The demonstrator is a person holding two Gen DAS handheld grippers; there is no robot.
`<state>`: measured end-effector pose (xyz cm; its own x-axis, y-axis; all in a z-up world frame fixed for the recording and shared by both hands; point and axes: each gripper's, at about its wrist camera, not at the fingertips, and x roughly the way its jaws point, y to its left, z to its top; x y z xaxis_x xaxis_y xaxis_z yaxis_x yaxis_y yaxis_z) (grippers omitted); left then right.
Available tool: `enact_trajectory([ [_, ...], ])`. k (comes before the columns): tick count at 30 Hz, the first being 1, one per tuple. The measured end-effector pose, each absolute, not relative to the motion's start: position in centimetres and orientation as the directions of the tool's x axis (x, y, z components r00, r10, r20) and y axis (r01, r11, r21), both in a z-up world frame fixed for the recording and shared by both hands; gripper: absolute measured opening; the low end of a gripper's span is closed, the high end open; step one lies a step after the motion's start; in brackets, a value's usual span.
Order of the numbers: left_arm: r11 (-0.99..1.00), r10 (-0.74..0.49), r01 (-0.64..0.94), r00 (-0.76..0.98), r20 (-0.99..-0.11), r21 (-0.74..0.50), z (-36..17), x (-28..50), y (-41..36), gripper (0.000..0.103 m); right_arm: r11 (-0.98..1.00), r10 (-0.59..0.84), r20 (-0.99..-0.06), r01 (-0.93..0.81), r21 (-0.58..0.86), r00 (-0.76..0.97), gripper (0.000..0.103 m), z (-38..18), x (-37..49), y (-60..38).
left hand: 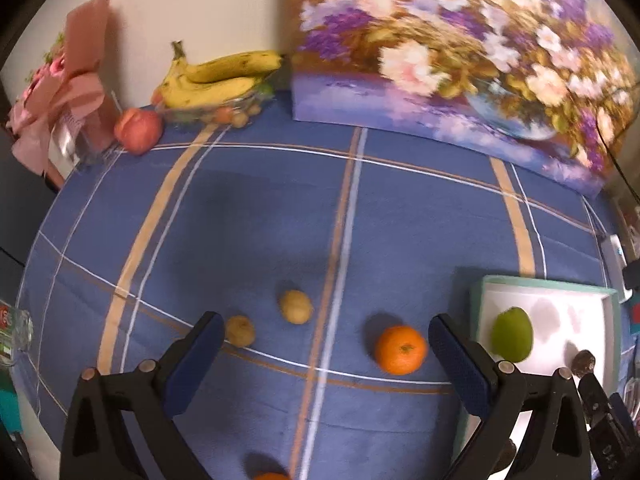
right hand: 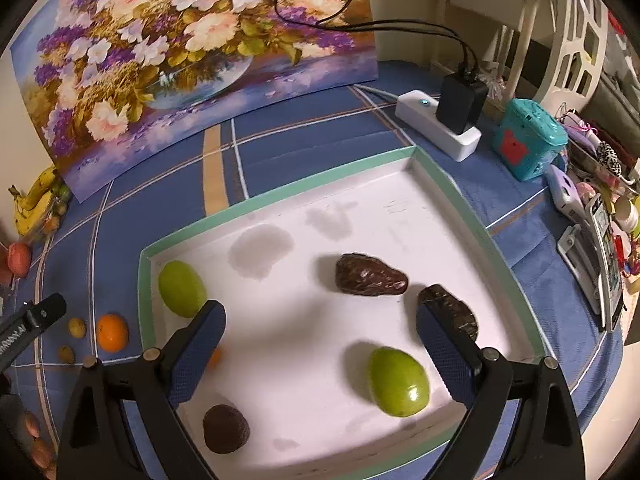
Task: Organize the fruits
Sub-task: 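Withdraw both open grippers from the tray back over the tablecloth fruits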
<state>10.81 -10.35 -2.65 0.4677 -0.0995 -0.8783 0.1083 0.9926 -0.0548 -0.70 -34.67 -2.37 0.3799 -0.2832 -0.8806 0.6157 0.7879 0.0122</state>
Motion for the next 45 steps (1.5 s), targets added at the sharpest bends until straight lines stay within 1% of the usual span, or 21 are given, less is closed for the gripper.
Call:
enact_trajectory([
  [2,0.99,-0.133,0.101,0.477,-0.869,-0.096,-2.6,11.1,-9.0,0.103,0.795,-0.281,-0.879,0.607,0.012,0.385,0.096,-2.4,-0.5,-34.3],
  [4,0.99,-0.139,0.069,0.505,-0.852,-0.12,-2.4,11.2,-7.1,0.103,0.804,-0.269,-0.877,0.594,0.023,0.397,0.096,-2.4,-0.3,-34.0],
  [10,0.996,-0.057,-0.019,0.611,-0.79,-0.087,-1.4,11.0,-2.3,0.103,0.832,-0.239,-0.863,0.552,0.054,0.445,0.096,-2.4,0.5,-32.5],
  [15,0.987,-0.042,-0.094,0.625,-0.779,-0.128,-1.0,10.9,1.7,0.103,0.853,-0.214,-0.84,0.515,0.089,0.499,0.096,-2.2,1.3,-30.9],
  [18,0.982,-0.048,-0.112,0.641,-0.766,-0.155,-0.9,10.5,3.5,0.103,0.861,-0.213,-0.824,0.499,0.096,0.525,0.096,-1.7,1.6,-29.9],
  [21,0.974,-0.066,-0.124,0.651,-0.756,-0.192,-0.6,10.1,4.8,0.103,0.877,-0.227,-0.811,0.475,0.071,0.539,0.096,-1.3,2.1,-28.7],
  [24,0.966,-0.085,-0.13,0.659,-0.747,-0.225,-0.3,9.7,5.9,0.103,0.892,-0.193,-0.815,0.443,0.086,0.546,0.096,-1.2,2.6,-27.4],
  [33,0.964,-0.012,-0.191,0.668,-0.744,-0.187,0.4,9.3,8.7,0.103,0.933,-0.066,-0.817,0.326,0.153,0.573,0.096,-1.5,4.6,-23.2],
  [38,0.968,-0.01,-0.178,0.679,-0.734,-0.177,0.6,9.6,9.1,0.103,0.944,-0.014,-0.822,0.279,0.177,0.569,0.096,-2.2,5.5,-21.7],
  [40,0.972,-0.031,-0.153,0.675,-0.738,-0.181,0.4,9.9,8.8,0.103,0.946,-0.003,-0.825,0.27,0.181,0.565,0.096,-2.5,5.9,-21.2],
  [42,0.968,-0.069,-0.136,0.667,-0.742,-0.212,0.2,10.1,8.6,0.103,0.951,0.005,-0.819,0.251,0.182,0.573,0.096,-2.6,6.1,-20.7],
  [45,0.966,-0.106,-0.109,0.663,-0.741,-0.235,0.1,10.3,8.2,0.103,0.963,-0.006,-0.809,0.221,0.153,0.588,0.096,-2.5,6.5,-20.0],
])
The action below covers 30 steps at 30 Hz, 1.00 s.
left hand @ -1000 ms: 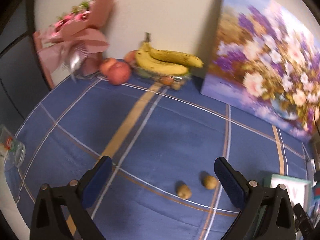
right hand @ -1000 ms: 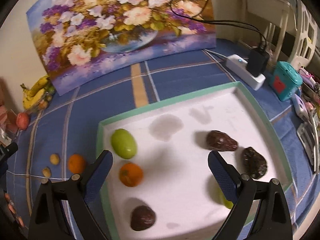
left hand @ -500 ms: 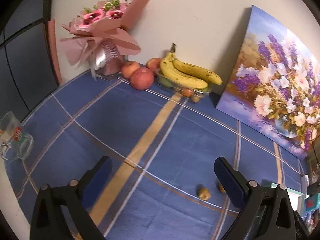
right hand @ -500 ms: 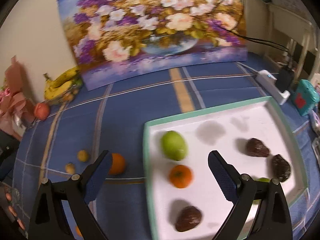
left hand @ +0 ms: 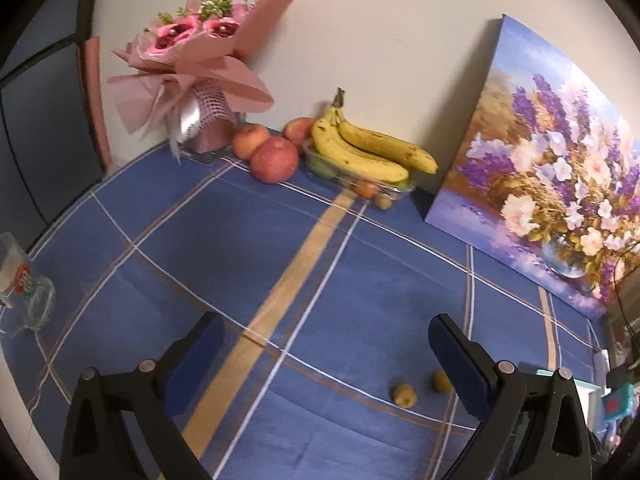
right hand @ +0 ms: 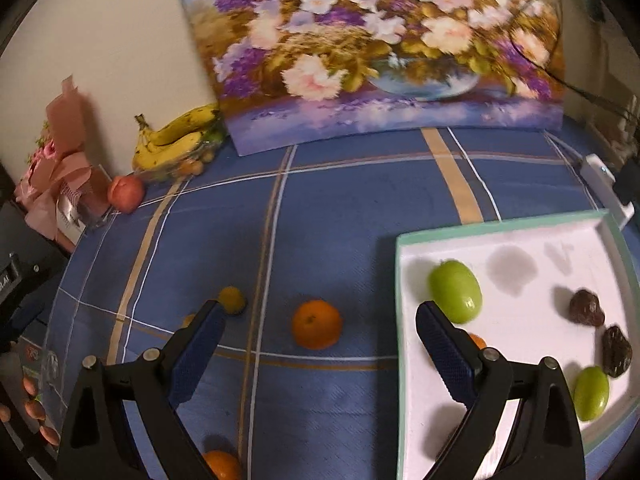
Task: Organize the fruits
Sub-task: 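Withdraw both open grippers from the tray back over the tablecloth fruits, then grasp the mandarin with the right gripper while the left grasps the small brown round fruit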
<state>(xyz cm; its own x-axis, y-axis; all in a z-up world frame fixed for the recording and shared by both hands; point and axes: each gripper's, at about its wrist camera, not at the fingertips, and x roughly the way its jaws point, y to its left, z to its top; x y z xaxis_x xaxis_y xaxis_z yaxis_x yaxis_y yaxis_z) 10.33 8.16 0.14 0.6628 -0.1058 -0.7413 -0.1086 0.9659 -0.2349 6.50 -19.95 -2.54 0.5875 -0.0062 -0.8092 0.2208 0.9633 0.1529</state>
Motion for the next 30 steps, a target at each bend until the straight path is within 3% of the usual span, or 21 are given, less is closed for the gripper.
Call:
enact_trajectory([
  [18,0.941,-0.254,-0.082,0.469,-0.846,-0.328,-6.2,12.7,4.0,0.1,0.978,-0.006,-0.844,0.179,0.106,0.537,0.085,-5.2,8.3,-19.9],
  [26,0.926,-0.326,-0.08,0.324,-0.888,-0.369,-10.2,13.0,1.9,0.084,0.986,0.009,-0.878,0.143,0.088,0.479,0.079,-8.2,8.8,-19.0],
  [30,0.941,-0.302,-0.06,0.3,-0.905,-0.334,-10.6,12.7,0.8,0.074,0.986,0.004,-0.89,0.145,0.078,0.456,0.072,-9.2,8.8,-19.0],
])
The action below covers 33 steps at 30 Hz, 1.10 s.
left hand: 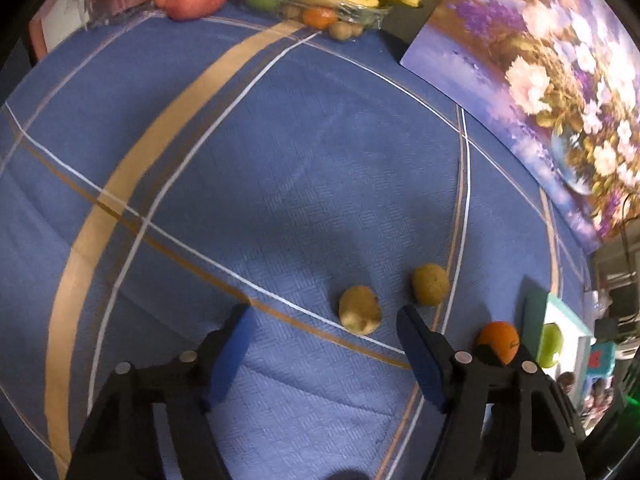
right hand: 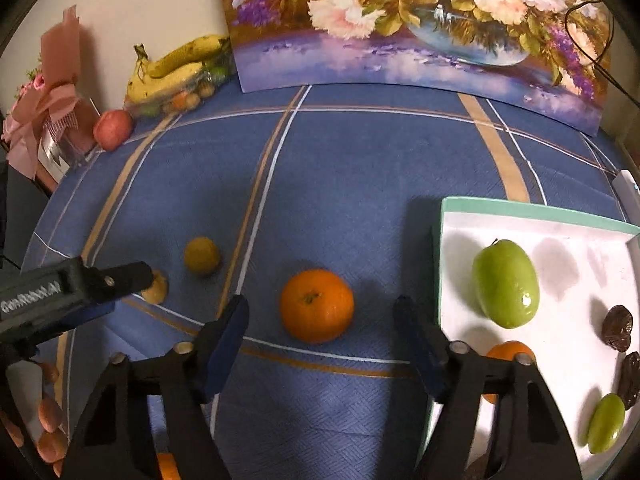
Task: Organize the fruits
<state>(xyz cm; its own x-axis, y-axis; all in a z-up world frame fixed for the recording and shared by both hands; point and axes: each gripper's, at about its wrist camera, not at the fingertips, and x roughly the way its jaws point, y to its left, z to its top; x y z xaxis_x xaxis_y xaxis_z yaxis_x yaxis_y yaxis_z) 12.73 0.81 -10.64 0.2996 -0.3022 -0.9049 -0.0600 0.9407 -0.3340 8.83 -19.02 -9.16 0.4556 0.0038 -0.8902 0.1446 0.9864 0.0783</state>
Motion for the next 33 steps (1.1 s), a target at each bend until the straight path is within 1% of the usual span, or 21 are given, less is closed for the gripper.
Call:
enact_trajectory([
  [2,0.938,-0.311,-0.058,0.3,-0.902,-0.342,-10.5,12.6,0.7,0.056,0.986,0.008,-0.893,0.143,0.081,0.45,0.071,-9.5,8.8,-19.0],
  [3,0.939,-0.309,-0.056,0.298,-0.903,-0.34,-10.5,12.5,0.6,0.054,0.988,-0.002,-0.893,0.138,0.067,0.451,0.067,-9.5,8.8,-18.9],
  [4,0.937,-0.317,-0.051,0.298,-0.9,-0.347,-10.5,12.4,0.6,0.05,0.989,-0.006,-0.895,0.135,0.061,0.445,0.063,-9.6,8.8,-18.8],
  [5,0.933,-0.33,-0.046,0.295,-0.897,-0.358,-10.5,12.4,0.6,0.043,0.989,-0.005,-0.896,0.135,0.062,0.444,0.061,-9.6,8.8,-18.8],
  [7,0.924,-0.353,-0.038,0.293,-0.888,-0.38,-10.5,12.5,0.5,0.035,0.988,-0.002,-0.897,0.14,0.067,0.442,0.058,-9.7,8.7,-18.9],
  [8,0.924,-0.356,-0.034,0.293,-0.888,-0.381,-10.5,12.4,0.3,0.034,0.987,-0.004,-0.897,0.144,0.066,0.441,0.056,-9.8,8.7,-18.9],
  [10,0.922,-0.363,-0.024,0.293,-0.885,-0.386,-10.5,12.4,0.2,0.03,0.986,0.003,-0.895,0.148,0.077,0.445,0.048,-9.7,8.5,-19.1],
  [11,0.92,-0.368,-0.026,0.291,-0.883,-0.392,-10.5,12.6,0.1,0.029,0.984,0.016,-0.893,0.149,0.093,0.45,0.046,-9.6,8.5,-19.1],
  [13,0.916,-0.375,-0.026,0.29,-0.88,-0.399,-10.5,12.6,0.0,0.028,0.984,0.024,-0.891,0.148,0.102,0.454,0.04,-9.6,8.6,-19.1],
  [16,0.915,-0.379,-0.026,0.285,-0.88,-0.402,-10.7,12.8,0.0,0.028,0.984,0.019,-0.891,0.148,0.096,0.453,0.04,-9.5,8.6,-18.9],
  [19,0.914,-0.382,-0.021,0.285,-0.879,-0.404,-10.7,12.9,-0.3,0.024,0.984,0.02,-0.89,0.151,0.099,0.456,0.039,-9.5,8.6,-18.9],
  [26,0.908,-0.388,-0.028,0.319,-0.865,-0.418,-9.8,13.5,-0.1,0.024,0.981,0.033,-0.881,0.154,0.12,0.472,0.039,-8.9,8.4,-19.2],
  [33,0.884,-0.421,-0.018,0.405,-0.812,-0.467,-6.2,13.3,1.6,0.024,0.975,0.033,-0.84,0.169,0.147,0.541,0.038,-5.7,7.8,-19.9],
])
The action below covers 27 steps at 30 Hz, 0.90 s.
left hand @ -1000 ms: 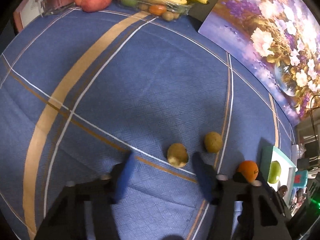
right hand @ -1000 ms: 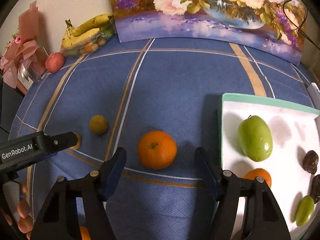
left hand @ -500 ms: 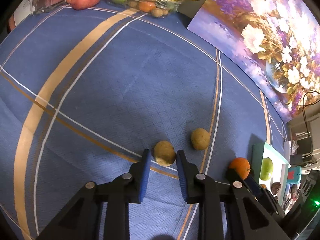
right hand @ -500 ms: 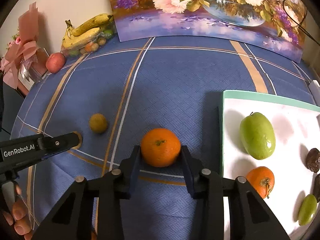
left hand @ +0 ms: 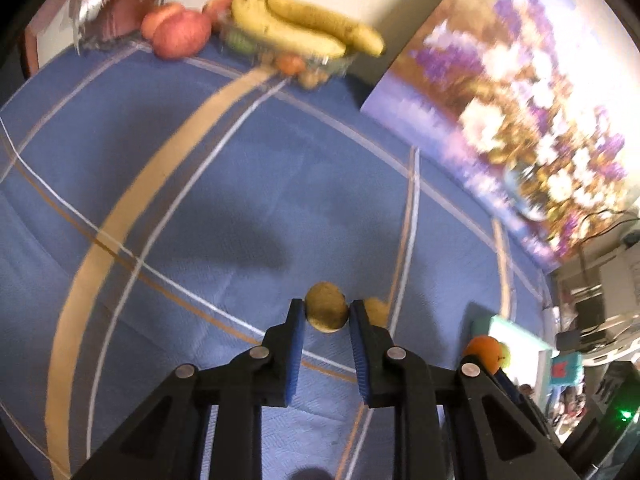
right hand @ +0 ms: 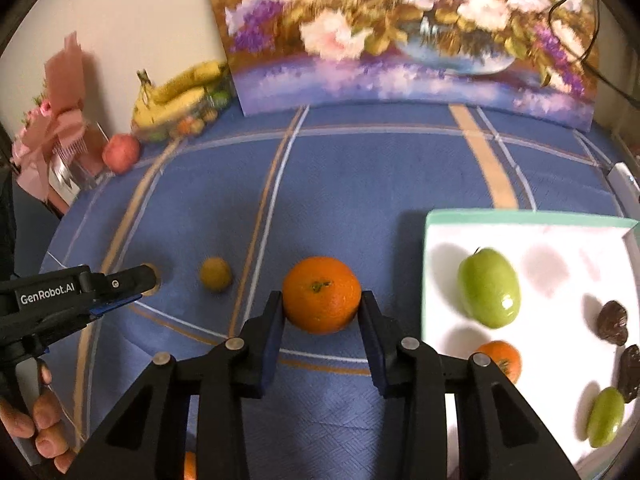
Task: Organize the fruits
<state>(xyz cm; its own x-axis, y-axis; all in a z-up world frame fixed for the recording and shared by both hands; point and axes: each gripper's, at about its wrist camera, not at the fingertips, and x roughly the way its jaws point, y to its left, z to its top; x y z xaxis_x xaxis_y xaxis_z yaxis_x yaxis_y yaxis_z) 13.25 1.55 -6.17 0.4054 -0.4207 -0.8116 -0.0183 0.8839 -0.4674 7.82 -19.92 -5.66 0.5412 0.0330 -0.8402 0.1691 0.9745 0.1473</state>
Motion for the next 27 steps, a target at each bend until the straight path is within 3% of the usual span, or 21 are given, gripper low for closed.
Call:
enact_trajectory([
  [11,0.862,-0.453,0.04,0.508,-0.733,-0.505,-1.0,11.6,2.7,0.024,0.955,0.02,-0.808,0.227,0.189,0.589,0.039,-1.1,6.2,-21.2],
  [27,0.852,-0.493,0.135,0.532,-0.689,-0.505,1.7,9.4,0.8,0.024,0.938,-0.057,-0.778,0.3,0.172,0.625,0.039,2.3,2.9,-24.3],
])
